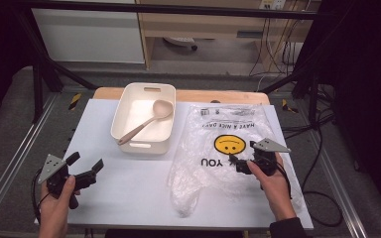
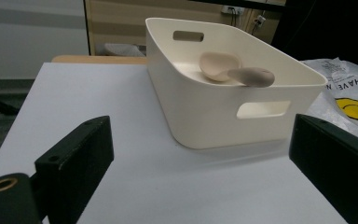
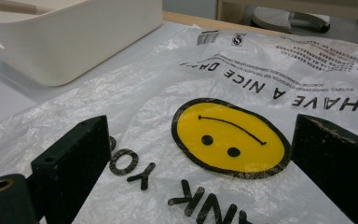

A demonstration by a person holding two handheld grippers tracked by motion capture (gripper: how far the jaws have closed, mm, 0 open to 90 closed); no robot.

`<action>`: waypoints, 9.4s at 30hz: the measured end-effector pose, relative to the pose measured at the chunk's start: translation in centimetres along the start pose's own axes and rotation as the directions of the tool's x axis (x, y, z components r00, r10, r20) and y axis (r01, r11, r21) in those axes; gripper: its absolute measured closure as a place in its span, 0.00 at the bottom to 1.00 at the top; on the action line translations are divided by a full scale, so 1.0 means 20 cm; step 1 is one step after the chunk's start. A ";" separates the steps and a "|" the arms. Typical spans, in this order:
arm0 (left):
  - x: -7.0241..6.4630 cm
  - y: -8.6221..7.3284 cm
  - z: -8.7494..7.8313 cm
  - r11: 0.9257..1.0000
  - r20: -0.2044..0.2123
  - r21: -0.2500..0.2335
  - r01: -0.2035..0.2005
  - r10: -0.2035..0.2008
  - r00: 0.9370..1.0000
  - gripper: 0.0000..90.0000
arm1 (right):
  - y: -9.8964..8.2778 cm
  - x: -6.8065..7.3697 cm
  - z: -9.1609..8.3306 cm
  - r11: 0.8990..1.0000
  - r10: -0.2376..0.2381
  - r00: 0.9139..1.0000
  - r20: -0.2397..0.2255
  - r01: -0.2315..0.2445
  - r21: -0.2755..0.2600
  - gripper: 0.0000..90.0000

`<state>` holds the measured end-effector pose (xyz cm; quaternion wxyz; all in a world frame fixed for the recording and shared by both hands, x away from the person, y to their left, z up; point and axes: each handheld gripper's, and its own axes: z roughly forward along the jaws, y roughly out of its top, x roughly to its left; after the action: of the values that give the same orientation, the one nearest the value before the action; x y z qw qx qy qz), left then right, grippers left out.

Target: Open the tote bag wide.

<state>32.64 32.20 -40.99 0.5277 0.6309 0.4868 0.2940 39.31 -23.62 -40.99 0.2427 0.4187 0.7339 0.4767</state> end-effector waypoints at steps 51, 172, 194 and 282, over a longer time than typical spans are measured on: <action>0.03 -0.03 0.01 0.998 -0.058 0.064 -0.007 0.011 0.998 0.08 | -0.05 -0.63 -0.09 0.980 0.053 0.969 0.242 -0.097 0.174 0.20; 0.01 -0.03 0.01 0.992 -0.058 0.120 -0.036 0.043 0.997 0.08 | 0.10 0.59 0.27 0.977 -0.089 0.985 -0.146 0.115 0.181 0.09; 0.01 -0.03 0.02 0.990 -0.054 0.135 -0.040 0.047 0.997 0.08 | 0.01 0.88 0.62 0.917 -0.175 0.955 -0.240 0.247 0.312 0.36; 0.01 -0.04 0.02 0.991 -0.045 0.128 -0.042 0.048 0.998 0.07 | 0.36 0.40 0.36 0.990 -0.017 0.993 -0.119 0.033 0.134 0.08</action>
<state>32.89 32.25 -41.81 0.4680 0.6667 0.5027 0.2894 43.27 -11.94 -37.27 0.1761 0.3962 0.7829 0.4462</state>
